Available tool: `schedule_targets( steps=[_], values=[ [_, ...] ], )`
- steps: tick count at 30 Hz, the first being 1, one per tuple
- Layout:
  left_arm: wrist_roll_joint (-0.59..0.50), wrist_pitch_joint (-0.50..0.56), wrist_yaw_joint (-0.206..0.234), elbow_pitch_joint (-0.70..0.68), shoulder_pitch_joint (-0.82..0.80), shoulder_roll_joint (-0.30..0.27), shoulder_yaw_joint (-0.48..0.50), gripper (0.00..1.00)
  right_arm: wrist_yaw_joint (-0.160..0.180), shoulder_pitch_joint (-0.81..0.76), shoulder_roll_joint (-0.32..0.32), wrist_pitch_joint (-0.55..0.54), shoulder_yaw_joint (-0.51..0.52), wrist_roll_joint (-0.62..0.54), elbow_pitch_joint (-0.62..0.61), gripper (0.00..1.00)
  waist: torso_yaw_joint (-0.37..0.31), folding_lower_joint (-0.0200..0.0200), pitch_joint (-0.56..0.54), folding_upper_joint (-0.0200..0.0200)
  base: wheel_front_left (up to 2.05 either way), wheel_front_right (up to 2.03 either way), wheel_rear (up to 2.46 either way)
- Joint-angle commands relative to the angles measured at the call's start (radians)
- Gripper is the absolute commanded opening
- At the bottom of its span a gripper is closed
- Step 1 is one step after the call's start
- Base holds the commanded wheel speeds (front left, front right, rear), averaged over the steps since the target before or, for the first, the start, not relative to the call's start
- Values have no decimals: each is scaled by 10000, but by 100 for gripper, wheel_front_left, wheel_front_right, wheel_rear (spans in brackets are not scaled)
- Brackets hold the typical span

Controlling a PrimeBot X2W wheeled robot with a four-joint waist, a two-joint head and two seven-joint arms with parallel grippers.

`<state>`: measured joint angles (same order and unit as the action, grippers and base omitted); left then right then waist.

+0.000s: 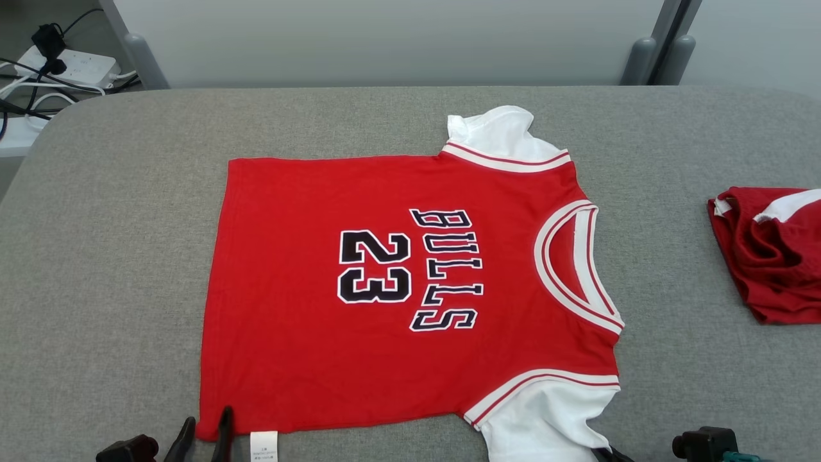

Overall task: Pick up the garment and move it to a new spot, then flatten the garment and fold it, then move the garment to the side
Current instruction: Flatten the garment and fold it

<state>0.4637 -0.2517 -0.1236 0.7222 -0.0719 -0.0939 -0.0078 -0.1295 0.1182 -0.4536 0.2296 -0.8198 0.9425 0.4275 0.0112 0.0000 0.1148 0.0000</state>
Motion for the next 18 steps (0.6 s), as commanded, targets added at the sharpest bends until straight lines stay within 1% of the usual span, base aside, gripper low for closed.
schedule_targets(
  steps=[1, 2, 12, 13, 14, 15, 16, 17, 18],
  values=[
    [44, -101, -70, -99, -212, -153, 255, 96, -12, 148, -257, 167, -105, 68, -155, 0, 17, 0, 2, 0, 0, 0, 0],
    [136, -101, -70, -96, -186, -139, 208, 99, -12, 154, -260, 174, -112, 74, -148, 0, 40, 0, 0, 0, 0, 0, 0],
    [1106, -101, -71, -119, -29, -76, -74, 100, -12, 231, -238, 229, -238, 121, -105, 0, 227, 0, 1, 0, 0, 0, 0],
    [1223, -101, -71, -121, -7, -54, -121, 91, -12, 247, -234, 233, -244, 116, -98, 0, 230, 0, 8, 0, 0, 0, 0],
    [1408, -84, -71, -128, 8, -14, -183, 78, -12, 263, -229, 238, -253, 110, -89, 0, 234, 0, 13, 0, 0, 0, 0],
    [1580, -46, -71, -144, 16, 17, -265, 58, -12, 275, -225, 242, -261, 105, -79, 0, 237, 0, 14, 0, 0, 0, 0],
    [1740, 10, -71, -169, 18, 34, -364, 32, -12, 287, -225, 246, -267, 102, -70, 0, 237, 0, 21, 0, 0, 0, 0],
    [1934, 70, -71, -196, 16, 47, -432, 3, -12, 297, -225, 250, -275, 102, -62, 0, 236, 0, 23, 0, 0, 0, 0],
    [2097, 108, -71, -230, 13, 39, -500, 0, -12, 305, -225, 253, -282, 107, -57, 0, 232, 0, 23, 0, 0, 0, 0]
  ],
)
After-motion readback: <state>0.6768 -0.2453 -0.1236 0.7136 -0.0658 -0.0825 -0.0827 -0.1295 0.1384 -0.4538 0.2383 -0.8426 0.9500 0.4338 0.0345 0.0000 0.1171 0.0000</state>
